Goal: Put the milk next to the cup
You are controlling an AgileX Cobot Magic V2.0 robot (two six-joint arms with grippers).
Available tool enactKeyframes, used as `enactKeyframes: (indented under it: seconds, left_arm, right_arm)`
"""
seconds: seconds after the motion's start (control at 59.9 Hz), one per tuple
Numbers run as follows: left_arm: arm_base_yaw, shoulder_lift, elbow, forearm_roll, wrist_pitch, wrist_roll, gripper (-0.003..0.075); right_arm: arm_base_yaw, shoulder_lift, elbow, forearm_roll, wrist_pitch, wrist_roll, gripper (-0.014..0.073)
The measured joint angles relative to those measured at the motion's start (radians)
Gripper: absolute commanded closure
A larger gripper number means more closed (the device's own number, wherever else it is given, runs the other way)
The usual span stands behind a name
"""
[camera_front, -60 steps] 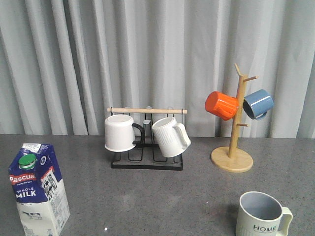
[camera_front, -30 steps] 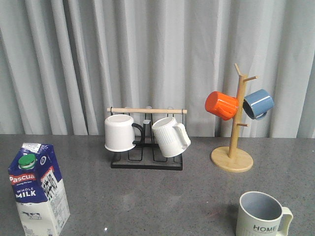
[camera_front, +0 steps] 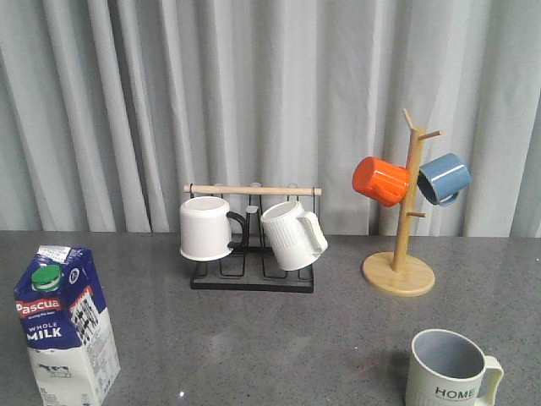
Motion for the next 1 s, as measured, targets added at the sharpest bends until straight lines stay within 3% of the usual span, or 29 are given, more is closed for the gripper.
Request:
enactKeyframes:
  seconds: [0.484,1.002]
  left_arm:
    - [0.000,0.000,-0.004,0.007,0.005,0.000,0.0392]
    - [0.000,0.000,-0.004,0.012,0.005,0.001,0.0392]
  right_arm:
    - [0.000,0.451,0.000,-0.026,-0.238,0.041,0.0209]
    - [-0.016,0.594,0.000,-0.056,-0.404,0.041,0.0212]
